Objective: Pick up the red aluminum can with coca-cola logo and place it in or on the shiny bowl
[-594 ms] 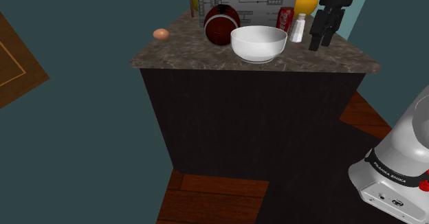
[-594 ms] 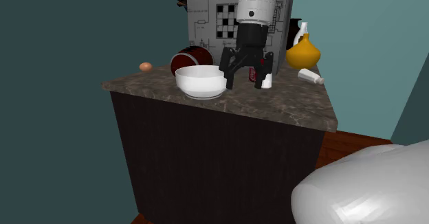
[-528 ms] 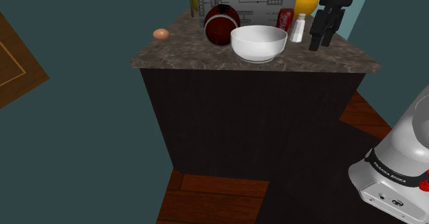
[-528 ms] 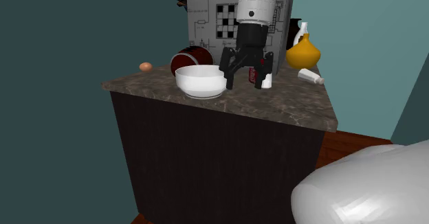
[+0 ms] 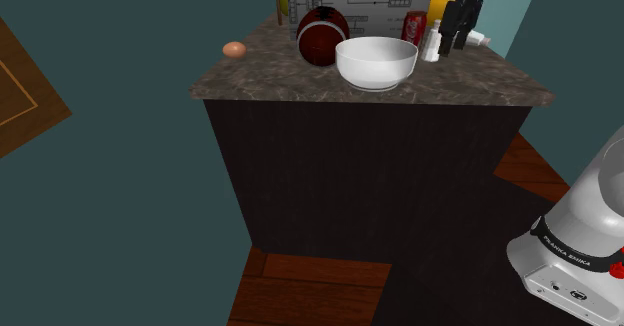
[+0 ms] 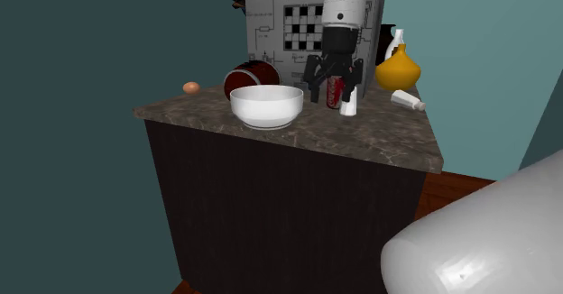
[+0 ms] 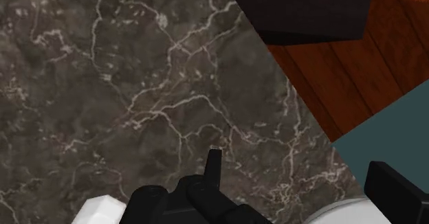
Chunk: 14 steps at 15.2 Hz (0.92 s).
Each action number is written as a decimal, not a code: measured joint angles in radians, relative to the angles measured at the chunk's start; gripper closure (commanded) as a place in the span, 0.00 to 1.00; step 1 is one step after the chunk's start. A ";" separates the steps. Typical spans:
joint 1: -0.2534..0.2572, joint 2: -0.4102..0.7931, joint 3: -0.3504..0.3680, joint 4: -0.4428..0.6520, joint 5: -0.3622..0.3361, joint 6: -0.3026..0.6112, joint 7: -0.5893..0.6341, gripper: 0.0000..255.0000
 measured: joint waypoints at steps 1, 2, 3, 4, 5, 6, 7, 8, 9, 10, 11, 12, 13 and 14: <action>-0.002 0.030 -0.011 0.030 -0.007 0.002 -0.019 0.00; -0.005 0.049 -0.023 0.052 -0.016 0.001 -0.039 0.00; -0.007 0.081 -0.036 0.085 -0.022 0.004 -0.061 0.00; -0.010 0.112 -0.050 0.117 -0.028 0.005 -0.085 0.00; -0.010 0.149 -0.059 0.151 -0.030 0.011 -0.102 0.00; -0.011 0.182 -0.069 0.185 -0.032 0.013 -0.120 0.00; -0.013 0.211 -0.080 0.212 -0.035 0.018 -0.141 0.00; -0.016 0.253 -0.094 0.261 -0.035 0.013 -0.165 0.00; -0.018 0.285 -0.104 0.296 -0.035 0.014 -0.185 0.00; -0.020 0.309 -0.111 0.325 -0.035 0.011 -0.202 0.00; -0.023 0.351 -0.122 0.379 -0.031 0.002 -0.224 0.00; -0.026 0.386 -0.131 0.425 -0.029 -0.007 -0.245 0.00; -0.029 0.418 -0.139 0.472 -0.025 -0.018 -0.264 0.00; -0.037 0.455 -0.152 0.518 -0.021 -0.024 -0.290 0.00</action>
